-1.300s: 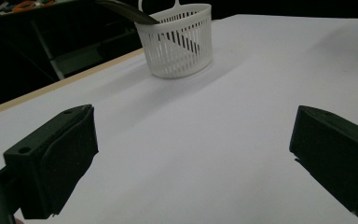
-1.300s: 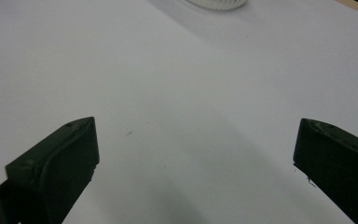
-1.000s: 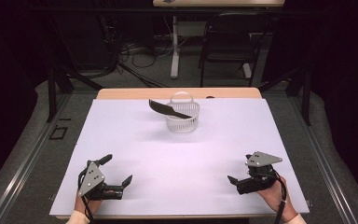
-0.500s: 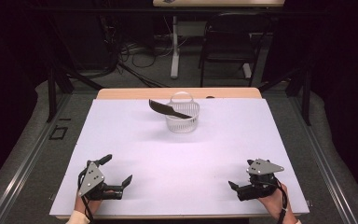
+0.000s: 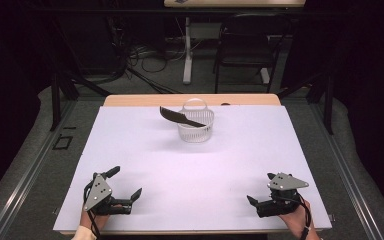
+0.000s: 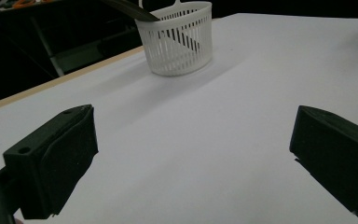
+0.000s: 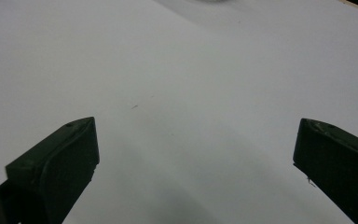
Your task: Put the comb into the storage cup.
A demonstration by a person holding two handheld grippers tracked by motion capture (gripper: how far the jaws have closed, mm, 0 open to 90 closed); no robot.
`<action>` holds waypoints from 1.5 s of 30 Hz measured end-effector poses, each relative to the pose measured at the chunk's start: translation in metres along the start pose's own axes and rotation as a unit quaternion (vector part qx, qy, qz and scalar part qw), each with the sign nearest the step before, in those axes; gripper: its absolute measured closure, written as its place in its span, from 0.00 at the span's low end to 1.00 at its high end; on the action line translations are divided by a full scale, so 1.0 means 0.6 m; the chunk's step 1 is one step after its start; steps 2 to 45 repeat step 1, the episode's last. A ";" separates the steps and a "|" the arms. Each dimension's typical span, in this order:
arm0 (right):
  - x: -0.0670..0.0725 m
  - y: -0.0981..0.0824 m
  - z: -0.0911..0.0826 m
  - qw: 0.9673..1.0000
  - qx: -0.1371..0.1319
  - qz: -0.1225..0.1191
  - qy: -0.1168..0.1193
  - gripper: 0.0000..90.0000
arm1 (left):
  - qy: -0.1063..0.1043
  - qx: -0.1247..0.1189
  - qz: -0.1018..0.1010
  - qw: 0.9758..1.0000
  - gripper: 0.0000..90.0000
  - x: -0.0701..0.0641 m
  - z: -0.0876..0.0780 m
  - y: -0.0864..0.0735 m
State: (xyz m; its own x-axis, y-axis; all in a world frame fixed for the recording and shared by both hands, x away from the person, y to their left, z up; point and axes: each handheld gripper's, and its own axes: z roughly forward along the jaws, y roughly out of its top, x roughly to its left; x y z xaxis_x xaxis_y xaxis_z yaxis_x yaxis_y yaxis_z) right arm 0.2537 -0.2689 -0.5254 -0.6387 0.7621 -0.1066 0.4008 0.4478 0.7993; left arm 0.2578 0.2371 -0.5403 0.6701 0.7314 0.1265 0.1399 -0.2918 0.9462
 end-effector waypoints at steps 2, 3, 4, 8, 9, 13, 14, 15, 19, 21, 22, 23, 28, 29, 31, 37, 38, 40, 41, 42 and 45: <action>-0.001 0.000 -0.001 1.000 0.002 -0.001 0.000 0.00 | 0.001 0.001 0.000 1.000 0.01 0.000 0.000 0.000; -0.001 0.000 -0.001 1.000 0.002 -0.001 0.000 0.00 | 0.001 0.001 0.000 1.000 0.01 0.000 0.000 0.000; -0.001 0.000 -0.001 1.000 0.002 -0.001 0.000 0.00 | 0.001 0.001 0.000 1.000 0.01 0.000 0.000 0.000; -0.001 0.000 -0.001 1.000 0.002 -0.001 0.000 0.00 | 0.001 0.001 0.000 1.000 0.01 0.000 0.000 0.000; -0.001 0.000 -0.001 1.000 0.002 -0.001 0.000 0.00 | 0.001 0.001 0.000 1.000 0.01 0.000 0.000 0.000; -0.001 0.000 -0.001 1.000 0.002 -0.001 0.000 0.00 | 0.001 0.001 0.000 1.000 0.01 0.000 0.000 0.000; -0.001 0.000 -0.001 1.000 0.002 -0.001 0.000 0.00 | 0.001 0.001 0.000 1.000 0.01 0.000 0.000 0.000; -0.001 0.000 -0.001 1.000 0.002 -0.001 0.000 0.00 | 0.001 0.001 0.000 1.000 0.01 0.000 0.000 0.000; -0.001 0.000 -0.001 1.000 0.002 -0.001 0.000 0.00 | 0.001 0.001 0.000 1.000 0.01 0.000 0.000 0.000; -0.001 0.000 -0.001 1.000 0.002 -0.001 0.000 0.00 | 0.001 0.001 0.000 1.000 0.01 0.000 0.000 0.000; -0.001 0.000 -0.001 1.000 0.002 -0.001 0.000 0.00 | 0.001 0.001 0.000 1.000 0.01 0.000 0.000 0.000; -0.001 0.000 -0.001 1.000 0.002 -0.001 0.000 0.00 | 0.001 0.001 0.000 1.000 0.01 0.000 0.000 0.000; -0.001 0.000 -0.001 1.000 0.002 -0.001 0.000 0.00 | 0.001 0.001 0.000 1.000 0.01 0.000 0.000 0.000; -0.001 0.000 -0.001 1.000 0.002 -0.001 0.000 0.00 | 0.001 0.001 0.000 1.000 0.01 0.000 0.000 0.000; -0.001 0.000 -0.001 1.000 0.002 -0.001 0.000 0.00 | 0.001 0.001 0.000 1.000 0.01 0.000 0.000 0.000; -0.001 0.000 -0.001 1.000 0.002 -0.001 0.000 0.00 | 0.001 0.001 0.000 1.000 0.01 0.000 0.000 0.000; -0.001 0.000 -0.001 1.000 0.002 -0.001 0.000 0.00 | 0.001 0.001 0.000 1.000 0.01 0.000 0.000 0.000; -0.001 0.000 -0.001 1.000 0.002 -0.001 0.000 0.00 | 0.001 0.001 0.000 1.000 0.01 0.000 0.000 0.000; -0.001 0.000 -0.001 1.000 0.002 -0.001 0.000 0.00 | 0.001 0.001 0.000 1.000 0.01 0.000 0.000 0.000; -0.001 0.000 -0.001 1.000 0.002 -0.001 0.000 0.00 | 0.001 0.001 0.000 1.000 0.01 0.000 0.000 0.000; -0.001 0.000 -0.001 1.000 0.002 -0.001 0.000 0.00 | 0.001 0.001 0.000 1.000 0.01 0.000 0.000 0.000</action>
